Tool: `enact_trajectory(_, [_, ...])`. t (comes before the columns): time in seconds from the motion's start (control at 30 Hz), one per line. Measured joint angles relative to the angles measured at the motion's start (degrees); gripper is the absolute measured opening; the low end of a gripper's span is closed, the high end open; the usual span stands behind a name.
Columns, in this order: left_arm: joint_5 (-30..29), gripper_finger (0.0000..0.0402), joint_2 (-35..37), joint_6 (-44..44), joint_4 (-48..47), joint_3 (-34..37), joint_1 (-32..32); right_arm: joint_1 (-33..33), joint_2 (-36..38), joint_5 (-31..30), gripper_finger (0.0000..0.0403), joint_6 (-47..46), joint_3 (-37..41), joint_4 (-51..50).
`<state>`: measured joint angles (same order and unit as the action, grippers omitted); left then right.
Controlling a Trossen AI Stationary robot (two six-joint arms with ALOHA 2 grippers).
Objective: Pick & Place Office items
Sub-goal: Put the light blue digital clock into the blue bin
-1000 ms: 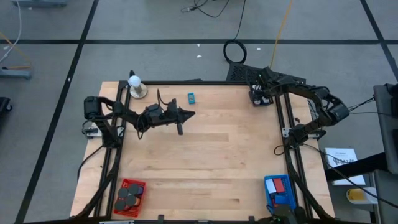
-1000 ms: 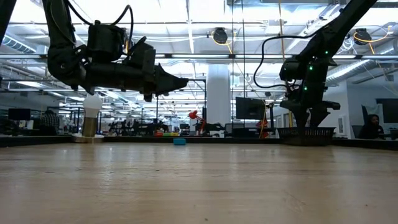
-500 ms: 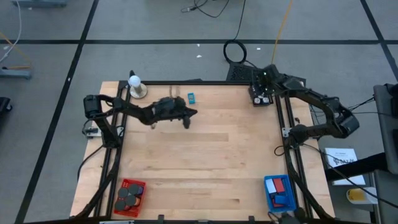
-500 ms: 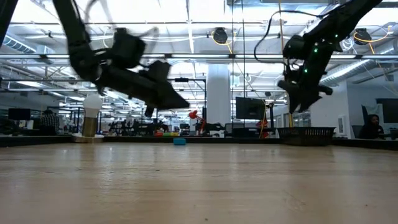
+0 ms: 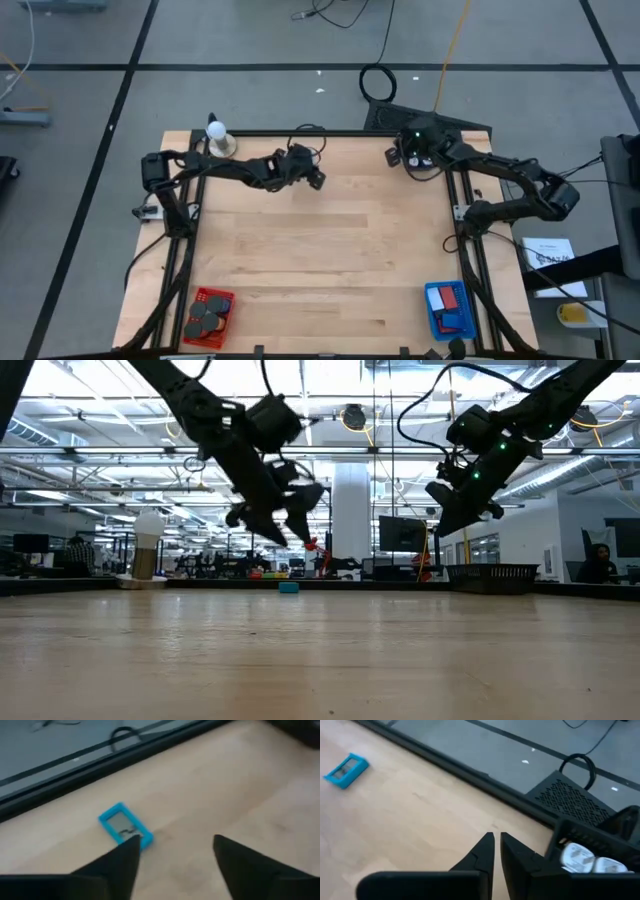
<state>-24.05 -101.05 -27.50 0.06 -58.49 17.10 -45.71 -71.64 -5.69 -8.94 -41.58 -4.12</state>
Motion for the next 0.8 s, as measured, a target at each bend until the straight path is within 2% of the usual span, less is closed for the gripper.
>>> enact_trajectory(0.17, [-1.00,0.0332,-3.14,-4.95,1.17,-0.19,2.84,2.63,-0.02,-0.02,0.0022,1.55,0.16,0.72])
enact_trajectory(0.33, [-0.61,0.0369,-6.88,-6.12,3.95,-0.31,5.03,4.68,0.19,0.02,0.0008,3.88,0.17,3.86])
enact_trajectory(0.53, [-0.86,0.0354,-11.49,-4.34,4.38,-4.21,6.19,5.50,0.24,0.02,0.0003,4.10,0.17,5.20])
enact_trajectory(0.8, [-1.61,0.0309,-16.29,-5.66,-9.54,-10.78,6.42,5.61,0.24,-0.02,0.0001,4.30,0.17,5.24])
